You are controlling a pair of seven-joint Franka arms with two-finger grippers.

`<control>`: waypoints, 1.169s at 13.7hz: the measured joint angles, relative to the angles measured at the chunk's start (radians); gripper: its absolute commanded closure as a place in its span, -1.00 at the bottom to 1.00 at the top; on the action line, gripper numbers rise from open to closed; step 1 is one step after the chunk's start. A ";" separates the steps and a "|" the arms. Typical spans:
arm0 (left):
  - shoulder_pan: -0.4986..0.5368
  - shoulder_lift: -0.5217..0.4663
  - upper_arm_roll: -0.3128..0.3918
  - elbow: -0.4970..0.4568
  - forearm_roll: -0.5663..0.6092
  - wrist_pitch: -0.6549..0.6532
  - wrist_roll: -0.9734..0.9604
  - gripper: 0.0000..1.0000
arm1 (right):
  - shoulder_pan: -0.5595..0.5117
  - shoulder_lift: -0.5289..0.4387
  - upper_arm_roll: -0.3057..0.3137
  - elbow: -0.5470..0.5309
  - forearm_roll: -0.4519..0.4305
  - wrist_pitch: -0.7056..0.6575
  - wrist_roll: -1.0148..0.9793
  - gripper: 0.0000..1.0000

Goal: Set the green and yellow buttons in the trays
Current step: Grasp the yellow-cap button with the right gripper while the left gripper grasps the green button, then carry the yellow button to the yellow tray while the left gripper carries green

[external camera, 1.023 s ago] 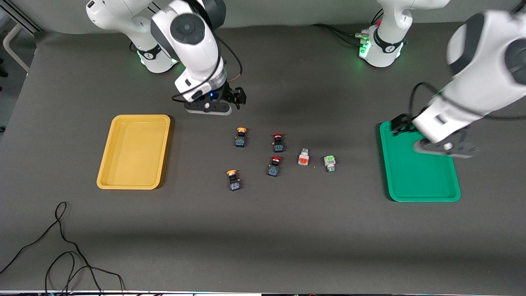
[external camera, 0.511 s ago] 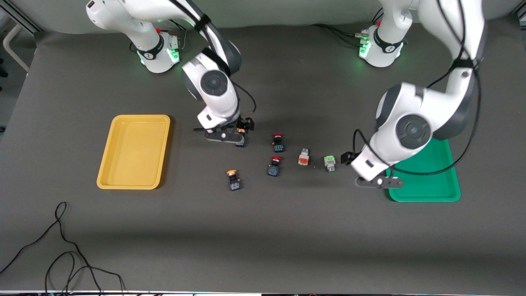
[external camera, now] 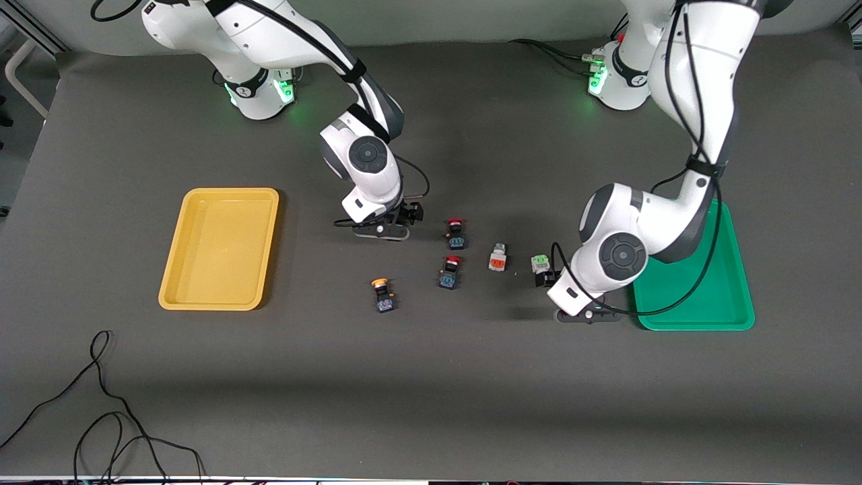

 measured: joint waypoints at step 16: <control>-0.055 0.012 0.004 -0.143 -0.099 0.175 -0.041 1.00 | -0.010 -0.140 -0.030 0.230 -0.001 -0.448 -0.007 0.61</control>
